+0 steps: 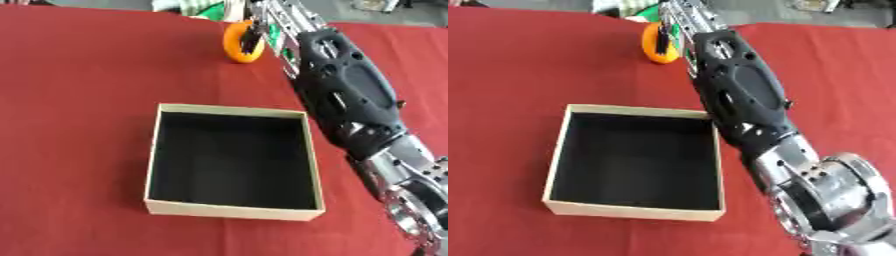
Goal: Pick up objects on the table and place them in the box.
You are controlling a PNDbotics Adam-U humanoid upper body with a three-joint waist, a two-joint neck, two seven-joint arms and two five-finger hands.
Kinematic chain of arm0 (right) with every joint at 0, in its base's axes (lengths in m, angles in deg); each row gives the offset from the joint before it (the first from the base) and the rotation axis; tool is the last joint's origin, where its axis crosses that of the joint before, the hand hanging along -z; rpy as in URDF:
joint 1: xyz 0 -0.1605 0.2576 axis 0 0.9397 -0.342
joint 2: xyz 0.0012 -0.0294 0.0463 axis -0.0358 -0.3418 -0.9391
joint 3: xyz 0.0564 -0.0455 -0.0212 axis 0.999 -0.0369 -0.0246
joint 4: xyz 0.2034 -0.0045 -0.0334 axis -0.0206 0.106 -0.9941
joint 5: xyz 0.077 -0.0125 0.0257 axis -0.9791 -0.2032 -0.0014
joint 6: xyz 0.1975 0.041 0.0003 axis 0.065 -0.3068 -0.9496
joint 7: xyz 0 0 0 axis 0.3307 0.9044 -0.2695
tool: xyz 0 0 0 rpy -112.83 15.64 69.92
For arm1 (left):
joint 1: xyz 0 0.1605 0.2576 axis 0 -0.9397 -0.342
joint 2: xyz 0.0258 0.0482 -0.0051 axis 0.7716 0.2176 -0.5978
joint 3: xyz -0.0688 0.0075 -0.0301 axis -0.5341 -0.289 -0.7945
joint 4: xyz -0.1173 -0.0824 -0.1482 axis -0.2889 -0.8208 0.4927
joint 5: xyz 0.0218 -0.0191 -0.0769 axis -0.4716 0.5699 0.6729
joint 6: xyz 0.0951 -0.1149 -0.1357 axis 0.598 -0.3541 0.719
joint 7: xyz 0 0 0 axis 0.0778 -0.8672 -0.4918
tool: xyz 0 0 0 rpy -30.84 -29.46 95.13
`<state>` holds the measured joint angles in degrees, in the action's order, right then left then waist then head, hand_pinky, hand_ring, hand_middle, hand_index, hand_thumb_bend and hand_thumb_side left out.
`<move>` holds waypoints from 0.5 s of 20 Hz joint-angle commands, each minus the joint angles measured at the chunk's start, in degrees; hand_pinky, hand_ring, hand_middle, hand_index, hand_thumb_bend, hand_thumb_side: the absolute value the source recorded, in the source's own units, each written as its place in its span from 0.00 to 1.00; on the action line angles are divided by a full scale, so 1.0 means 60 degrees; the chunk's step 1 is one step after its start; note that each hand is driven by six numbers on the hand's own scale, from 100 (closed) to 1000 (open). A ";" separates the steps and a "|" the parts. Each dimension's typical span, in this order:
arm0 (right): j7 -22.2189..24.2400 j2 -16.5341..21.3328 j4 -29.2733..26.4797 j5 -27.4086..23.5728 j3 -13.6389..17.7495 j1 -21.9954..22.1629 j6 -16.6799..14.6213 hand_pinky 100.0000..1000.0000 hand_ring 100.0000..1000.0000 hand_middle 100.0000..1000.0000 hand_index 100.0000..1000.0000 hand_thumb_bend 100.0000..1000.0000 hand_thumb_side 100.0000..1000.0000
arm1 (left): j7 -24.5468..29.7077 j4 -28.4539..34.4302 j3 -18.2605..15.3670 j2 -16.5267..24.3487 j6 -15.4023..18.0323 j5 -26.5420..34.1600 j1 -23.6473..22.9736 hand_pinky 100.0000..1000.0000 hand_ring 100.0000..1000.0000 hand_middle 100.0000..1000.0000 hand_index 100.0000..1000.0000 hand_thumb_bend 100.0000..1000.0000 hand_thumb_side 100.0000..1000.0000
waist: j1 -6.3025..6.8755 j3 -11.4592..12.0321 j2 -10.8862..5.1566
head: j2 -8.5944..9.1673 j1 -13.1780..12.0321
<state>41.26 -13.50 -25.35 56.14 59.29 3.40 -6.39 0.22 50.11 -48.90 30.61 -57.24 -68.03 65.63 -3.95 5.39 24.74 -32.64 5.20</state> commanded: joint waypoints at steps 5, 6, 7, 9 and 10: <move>-0.0635 0.0018 -0.0075 0.0050 -0.0025 -0.0152 0.0444 0.43 0.43 0.31 0.44 0.00 0.05 | 0.0022 0.0176 -0.0016 0.0092 -0.0004 0.0047 0.0098 0.38 0.59 0.62 0.82 0.04 0.64 | 0.0089 -0.0003 -0.0195 | 0.0050 0.0059; -0.0704 0.0023 -0.0096 -0.0019 -0.0040 -0.0166 0.0461 0.42 0.42 0.26 0.38 0.00 0.06 | 0.0023 0.0176 -0.0018 0.0092 -0.0009 0.0049 0.0095 0.38 0.59 0.62 0.82 0.04 0.64 | 0.0090 -0.0007 -0.0199 | 0.0043 0.0055; -0.0773 0.0029 -0.0114 -0.0076 -0.0051 -0.0179 0.0484 0.41 0.41 0.24 0.37 0.00 0.06 | 0.0025 0.0176 -0.0018 0.0095 -0.0014 0.0050 0.0096 0.38 0.59 0.62 0.82 0.04 0.64 | 0.0091 -0.0011 -0.0203 | 0.0035 0.0044; -0.0893 0.0049 -0.0141 -0.0131 -0.0075 -0.0214 0.0524 0.39 0.39 0.19 0.31 0.00 0.07 | 0.0031 0.0176 -0.0018 0.0101 -0.0012 0.0046 0.0102 0.38 0.59 0.62 0.82 0.04 0.64 | 0.0089 -0.0021 -0.0221 | 0.0012 0.0042; -0.0938 0.0058 -0.0151 -0.0141 -0.0082 -0.0231 0.0542 0.38 0.39 0.17 0.29 0.00 0.08 | 0.0034 0.0176 -0.0017 0.0100 -0.0012 0.0045 0.0106 0.38 0.58 0.62 0.82 0.04 0.64 | 0.0087 -0.0025 -0.0230 | 0.0013 0.0046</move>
<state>36.28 -13.92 -25.31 55.62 58.94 3.74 -3.30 0.27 50.11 -48.90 30.60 -57.29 -67.95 65.63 -3.94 5.27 24.77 -32.65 5.29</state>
